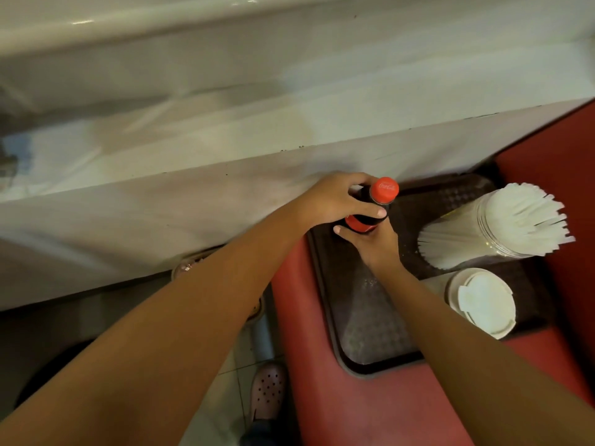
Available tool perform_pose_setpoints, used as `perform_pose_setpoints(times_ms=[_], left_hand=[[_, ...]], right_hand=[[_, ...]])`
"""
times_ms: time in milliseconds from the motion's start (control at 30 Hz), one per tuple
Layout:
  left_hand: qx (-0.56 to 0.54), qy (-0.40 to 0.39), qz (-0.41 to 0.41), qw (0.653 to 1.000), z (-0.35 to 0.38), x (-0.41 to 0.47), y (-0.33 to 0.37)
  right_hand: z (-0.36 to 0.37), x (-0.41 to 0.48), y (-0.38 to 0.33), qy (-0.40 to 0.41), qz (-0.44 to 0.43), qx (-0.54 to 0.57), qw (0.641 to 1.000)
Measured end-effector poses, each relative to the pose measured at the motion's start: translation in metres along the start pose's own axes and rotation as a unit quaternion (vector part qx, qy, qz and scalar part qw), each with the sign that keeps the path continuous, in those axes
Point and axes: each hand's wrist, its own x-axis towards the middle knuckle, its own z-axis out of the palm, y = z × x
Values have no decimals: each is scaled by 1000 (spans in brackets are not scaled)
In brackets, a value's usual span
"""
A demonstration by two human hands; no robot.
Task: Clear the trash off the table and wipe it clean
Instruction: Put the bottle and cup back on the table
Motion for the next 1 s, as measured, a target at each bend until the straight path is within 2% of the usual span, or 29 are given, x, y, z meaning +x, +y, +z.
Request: perform_pose_setpoints(times_ms=[300,533,733,1000], left_hand=[[-38,47,7,998,9,-66,17],[-70,127,39,989,26,-168,64],[-69,182,31,980,36,-259,115],[-63,289,31,955,26,-394,154]], right_hand=[[-18,-56,-8,-48,-33,-38,998],[-44,-140,-41,-103,-96,-70,988],[-64,-221,-81,-122,-146,-83,978],[-49,-326,-144,-180,-238,-91,950]])
